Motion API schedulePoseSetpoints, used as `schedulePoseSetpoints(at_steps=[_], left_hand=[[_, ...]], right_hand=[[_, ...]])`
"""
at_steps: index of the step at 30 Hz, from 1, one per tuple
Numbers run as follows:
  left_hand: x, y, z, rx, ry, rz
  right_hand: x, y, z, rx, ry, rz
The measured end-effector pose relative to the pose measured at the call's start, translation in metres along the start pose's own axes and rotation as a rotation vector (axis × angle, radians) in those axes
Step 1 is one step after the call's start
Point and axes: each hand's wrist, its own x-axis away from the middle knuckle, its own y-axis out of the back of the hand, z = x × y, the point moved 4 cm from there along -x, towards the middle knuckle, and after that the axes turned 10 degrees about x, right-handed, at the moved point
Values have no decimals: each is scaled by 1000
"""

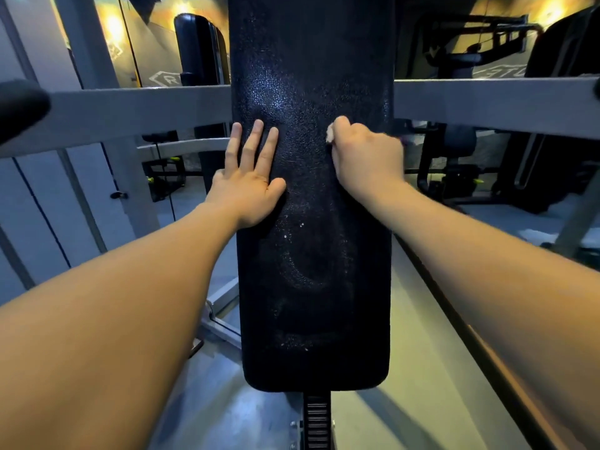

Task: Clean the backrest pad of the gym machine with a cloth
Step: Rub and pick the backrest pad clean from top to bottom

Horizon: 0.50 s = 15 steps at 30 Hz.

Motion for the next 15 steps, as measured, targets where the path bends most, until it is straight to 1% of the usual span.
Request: schedulePoseSetpoints(at_steps=[1,3,5,6,7,9,10,11,12,13,15], left_hand=[[0,0,-1,1,2,-1],[0,0,-1,0,3,-3],[1,0,-1,4,4,1],[1,0,-1,7,3,1],[1,0,-2,7,0,1],[1,1,-3,2,-3,5],[2,2,-3,-2,-2,5],[2,2,-3,-6,1,6],[2,2,-3,-5,5,5],[2,2,-3,-4,9,2],[1,2,-3,2,15,-5]], right_hand=[[15,0,16,-38,46,28],[52,-3,44,-77,259,77],[66,-5,45,-76,452,73],[57,-5,34,-46,475,51],[44,-4,19,-12,431,37],[17,-3,-15,46,206,-29],[11,-2,-23,55,98,-35],[13,-1,-21,43,16,-24],[22,-1,-12,23,-24,-9],[34,-3,1,-4,-5,14],[66,-9,28,-34,204,36]])
